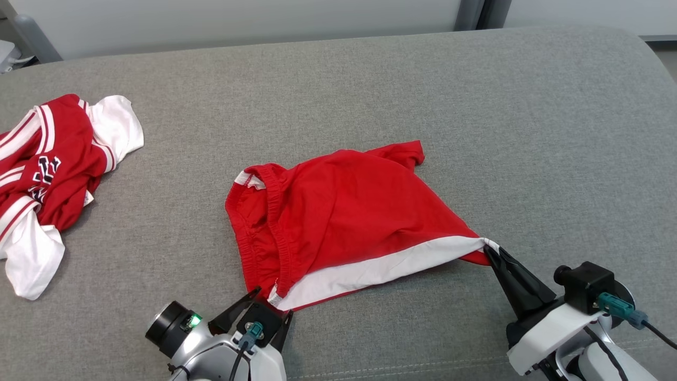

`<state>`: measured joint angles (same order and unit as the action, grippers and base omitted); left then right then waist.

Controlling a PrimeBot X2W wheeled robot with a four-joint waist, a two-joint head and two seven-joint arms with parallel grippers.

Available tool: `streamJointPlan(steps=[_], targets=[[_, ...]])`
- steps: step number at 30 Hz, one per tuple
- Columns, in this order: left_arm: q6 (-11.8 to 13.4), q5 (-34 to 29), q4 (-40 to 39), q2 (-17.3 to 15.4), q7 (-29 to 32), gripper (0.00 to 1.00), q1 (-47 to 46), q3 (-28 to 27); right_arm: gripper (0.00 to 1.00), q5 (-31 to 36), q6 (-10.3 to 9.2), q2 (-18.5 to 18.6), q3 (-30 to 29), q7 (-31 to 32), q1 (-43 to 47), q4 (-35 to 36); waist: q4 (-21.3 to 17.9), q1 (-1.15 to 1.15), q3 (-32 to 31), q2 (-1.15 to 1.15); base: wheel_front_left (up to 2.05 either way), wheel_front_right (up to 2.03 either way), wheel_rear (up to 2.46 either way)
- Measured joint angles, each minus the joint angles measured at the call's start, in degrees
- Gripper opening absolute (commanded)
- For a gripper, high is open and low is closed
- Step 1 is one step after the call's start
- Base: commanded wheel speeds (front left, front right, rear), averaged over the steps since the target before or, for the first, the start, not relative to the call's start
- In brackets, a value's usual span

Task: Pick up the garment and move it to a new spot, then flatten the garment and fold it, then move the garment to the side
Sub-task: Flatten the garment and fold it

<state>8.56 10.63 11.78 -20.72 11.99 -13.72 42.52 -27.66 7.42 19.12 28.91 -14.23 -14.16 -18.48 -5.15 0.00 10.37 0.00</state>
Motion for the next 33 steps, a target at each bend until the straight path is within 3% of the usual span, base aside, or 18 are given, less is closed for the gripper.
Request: streamJointPlan(steps=[1,2,3,10,12,14,18,22,25,28,33], targets=[[-0.4,0.0,0.5,0.1,0.0,0.47,-0.2,0.1,0.00,-0.1,0.00,0.0,0.0,0.0,0.0,0.0,0.0,0.00,0.0,0.00,0.00,0.00,0.00],[-0.7,0.1,1.1,0.2,0.0,0.07,-0.5,0.3,0.00,-0.1,0.00,0.1,0.0,0.0,0.0,0.0,-0.1,0.00,0.1,0.00,0.00,0.00,0.00],[-1.2,0.2,1.7,0.2,0.1,0.00,-0.7,0.4,0.00,-0.1,0.00,0.1,0.0,0.0,0.0,0.0,-0.1,0.00,0.1,0.00,0.00,0.00,0.00],[-1.5,3.8,3.1,1.1,-2.4,0.00,-0.9,-1.5,0.00,-0.1,0.00,0.4,-0.4,0.0,0.0,0.3,-0.2,0.00,-0.2,0.00,0.00,0.00,0.00],[-2.1,10.1,1.3,2.9,-5.6,0.00,-0.6,-5.5,0.00,-0.2,0.00,0.5,-1.7,0.0,-0.1,1.3,-0.2,0.00,-0.5,0.00,0.00,0.00,0.00],[-4.4,18.0,-1.5,5.0,-8.8,0.00,0.0,-10.1,0.00,-0.2,0.00,0.8,-3.7,0.0,-0.3,2.6,-0.1,0.00,-1.0,0.00,0.00,0.00,0.00],[-7.2,29.3,-6.9,6.0,-13.1,0.00,0.6,-19.2,0.00,-0.5,0.00,2.5,-6.9,0.0,-1.1,6.3,0.0,0.00,-2.4,0.00,0.00,0.00,0.00],[-8.0,36.3,-11.6,6.6,-13.8,0.00,0.3,-25.0,0.00,-1.6,0.00,3.9,-8.5,0.0,-1.9,9.0,0.1,0.00,-3.8,0.00,0.00,0.00,0.00],[-8.5,43.1,-16.9,7.1,-10.3,0.00,-0.2,-27.6,0.00,-5.7,0.08,5.4,-10.0,0.0,-2.1,10.0,0.0,0.00,-5.4,0.00,0.00,0.00,0.00],[-7.1,47.7,-23.5,6.8,-6.5,0.00,-0.3,-29.6,0.00,-8.0,0.13,8.2,-13.2,0.2,-2.1,12.7,-0.4,0.00,-6.9,0.00,0.00,0.00,0.00],[-2.3,54.5,-36.3,6.8,0.4,0.00,-0.4,-30.4,0.00,-12.6,0.18,12.1,-21.6,5.0,-1.3,23.9,-1.4,0.00,-7.9,0.00,0.00,0.00,0.00]])
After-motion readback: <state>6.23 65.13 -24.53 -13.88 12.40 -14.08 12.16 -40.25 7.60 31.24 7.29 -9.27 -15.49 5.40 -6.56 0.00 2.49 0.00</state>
